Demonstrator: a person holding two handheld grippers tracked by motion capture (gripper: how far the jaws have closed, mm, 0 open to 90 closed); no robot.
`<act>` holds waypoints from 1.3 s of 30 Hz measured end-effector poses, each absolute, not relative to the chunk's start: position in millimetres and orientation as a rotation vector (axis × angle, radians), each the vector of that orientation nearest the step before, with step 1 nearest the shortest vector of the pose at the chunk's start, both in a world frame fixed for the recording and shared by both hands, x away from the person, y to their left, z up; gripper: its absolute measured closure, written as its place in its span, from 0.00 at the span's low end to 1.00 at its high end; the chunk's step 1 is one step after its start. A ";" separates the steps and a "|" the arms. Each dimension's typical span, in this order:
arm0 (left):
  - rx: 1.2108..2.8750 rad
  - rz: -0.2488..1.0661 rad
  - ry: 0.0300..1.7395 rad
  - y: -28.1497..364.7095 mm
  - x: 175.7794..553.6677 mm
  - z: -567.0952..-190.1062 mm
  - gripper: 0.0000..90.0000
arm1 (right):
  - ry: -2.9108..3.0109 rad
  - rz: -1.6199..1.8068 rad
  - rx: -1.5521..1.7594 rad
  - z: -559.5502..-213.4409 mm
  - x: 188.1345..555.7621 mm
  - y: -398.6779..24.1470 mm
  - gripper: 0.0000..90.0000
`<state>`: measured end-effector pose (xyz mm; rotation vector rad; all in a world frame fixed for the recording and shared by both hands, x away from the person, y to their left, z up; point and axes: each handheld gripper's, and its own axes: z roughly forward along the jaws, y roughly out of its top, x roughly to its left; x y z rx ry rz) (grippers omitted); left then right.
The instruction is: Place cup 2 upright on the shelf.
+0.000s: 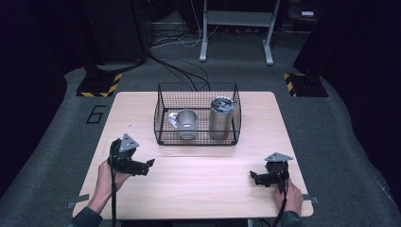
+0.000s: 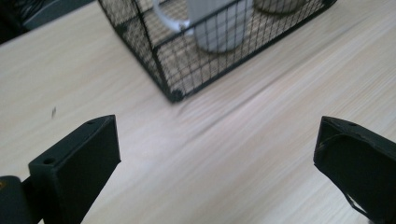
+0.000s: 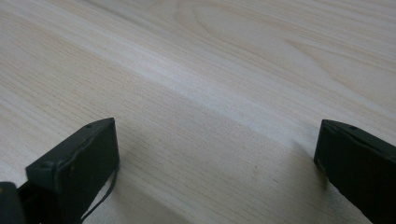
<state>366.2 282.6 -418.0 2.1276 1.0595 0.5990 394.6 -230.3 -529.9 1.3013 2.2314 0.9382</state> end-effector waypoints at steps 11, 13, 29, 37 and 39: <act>2.069 0.576 1.222 318.2 343.4 -472.5 0.00 | 2.232 0.936 1.298 -529.8 394.6 -230.5 0.00; 2.056 0.570 1.254 324.3 341.1 -482.5 0.00 | 2.232 0.936 1.299 -529.8 394.5 -230.4 0.00; 2.002 0.617 1.405 343.4 335.9 -529.6 0.00 | 2.228 0.934 1.305 -529.8 394.1 -230.2 0.00; 1.951 0.617 1.419 349.9 336.3 -533.2 0.00 | 2.221 0.938 1.312 -530.0 393.7 -229.9 0.00; 1.948 0.618 1.422 349.5 337.0 -533.3 0.00 | 2.219 0.940 1.311 -530.1 393.7 -229.9 0.00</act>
